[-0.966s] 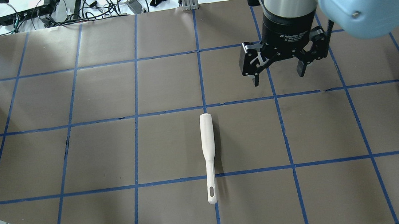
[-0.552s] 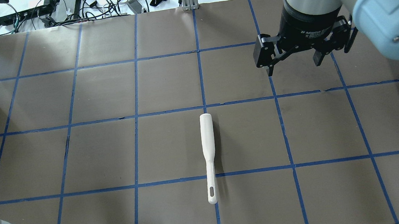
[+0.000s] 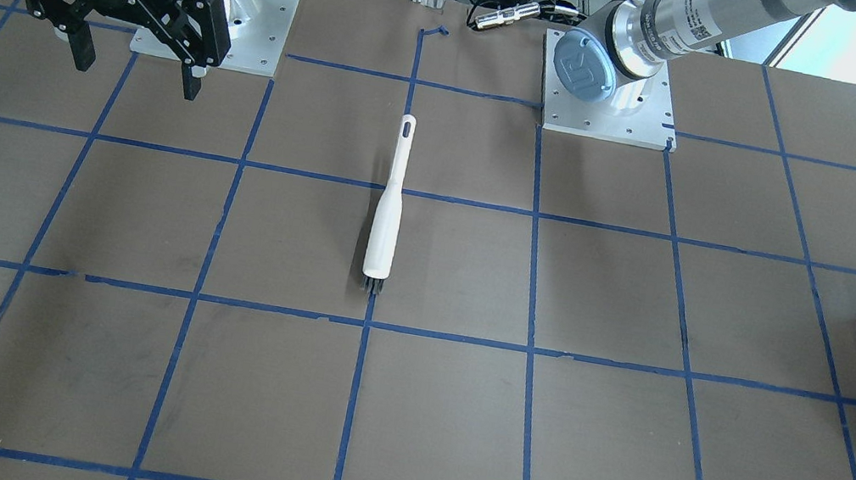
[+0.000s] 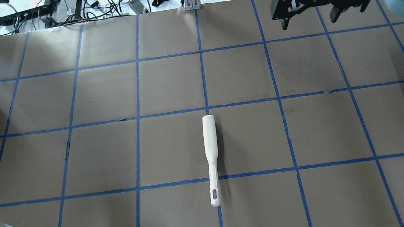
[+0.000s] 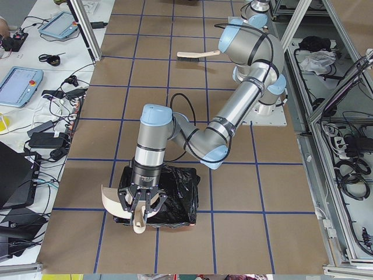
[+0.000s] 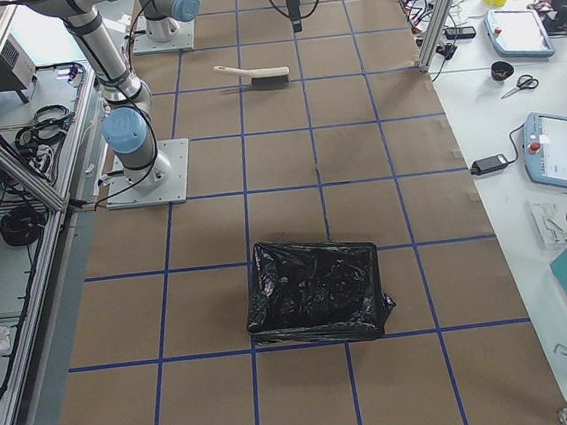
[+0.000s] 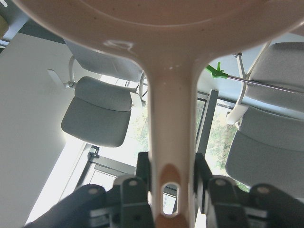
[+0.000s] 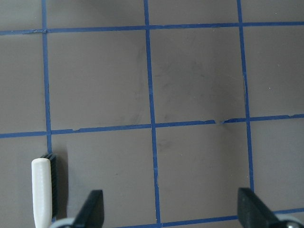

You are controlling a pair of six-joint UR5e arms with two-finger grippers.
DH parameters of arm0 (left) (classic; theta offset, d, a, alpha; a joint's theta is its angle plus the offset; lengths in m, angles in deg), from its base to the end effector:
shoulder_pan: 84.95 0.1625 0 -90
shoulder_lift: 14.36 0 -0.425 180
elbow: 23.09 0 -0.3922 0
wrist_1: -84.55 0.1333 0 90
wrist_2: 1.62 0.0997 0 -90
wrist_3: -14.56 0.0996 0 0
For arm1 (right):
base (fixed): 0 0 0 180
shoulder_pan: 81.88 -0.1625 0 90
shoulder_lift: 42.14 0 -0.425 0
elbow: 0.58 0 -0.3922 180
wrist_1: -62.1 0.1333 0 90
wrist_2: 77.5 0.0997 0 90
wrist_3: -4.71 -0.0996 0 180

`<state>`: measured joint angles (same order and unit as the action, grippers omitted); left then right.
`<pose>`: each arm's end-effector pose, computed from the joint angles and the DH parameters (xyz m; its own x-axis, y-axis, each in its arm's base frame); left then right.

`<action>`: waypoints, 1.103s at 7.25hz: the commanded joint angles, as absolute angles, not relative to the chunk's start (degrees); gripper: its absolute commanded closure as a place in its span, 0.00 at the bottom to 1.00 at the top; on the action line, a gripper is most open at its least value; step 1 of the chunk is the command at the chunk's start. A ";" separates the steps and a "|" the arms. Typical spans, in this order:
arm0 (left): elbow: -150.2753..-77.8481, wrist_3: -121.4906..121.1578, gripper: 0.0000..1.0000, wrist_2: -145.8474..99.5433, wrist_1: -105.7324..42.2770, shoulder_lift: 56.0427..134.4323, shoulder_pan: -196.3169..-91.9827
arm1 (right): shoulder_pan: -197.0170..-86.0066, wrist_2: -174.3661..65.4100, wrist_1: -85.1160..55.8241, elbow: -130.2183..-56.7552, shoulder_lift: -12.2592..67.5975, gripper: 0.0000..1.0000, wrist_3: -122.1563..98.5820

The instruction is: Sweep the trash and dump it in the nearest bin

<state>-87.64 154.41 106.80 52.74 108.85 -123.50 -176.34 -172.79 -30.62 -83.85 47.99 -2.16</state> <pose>0.5291 -0.5519 0.4818 -0.0149 0.9392 -0.3432 0.6392 0.2729 0.7190 0.1629 -0.4921 0.5531 -0.9960 0.0559 0.0704 0.0428 0.9834 -0.1761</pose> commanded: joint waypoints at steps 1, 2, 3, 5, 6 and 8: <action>-87.25 152.05 1.00 107.27 52.56 105.54 -127.21 | -176.45 -167.98 -29.66 -83.11 46.89 0.00 -2.14; -87.77 148.11 1.00 107.45 52.04 104.48 -129.75 | -176.45 -168.20 -29.48 -83.54 46.98 0.00 -2.05; -87.78 139.46 1.00 106.84 50.47 104.56 -131.00 | -176.45 -168.64 -28.00 -83.81 47.16 0.00 -1.97; -87.87 123.37 1.00 104.31 43.02 103.77 -134.94 | -176.45 -169.26 -24.31 -83.72 47.33 0.00 -1.88; -87.87 116.06 1.00 104.20 40.02 103.94 -137.57 | -176.45 -169.35 -24.30 -83.72 47.33 0.00 -1.88; -89.79 105.58 1.00 103.94 37.53 103.33 -143.20 | -176.45 -169.26 -24.21 -83.81 47.33 0.00 -1.88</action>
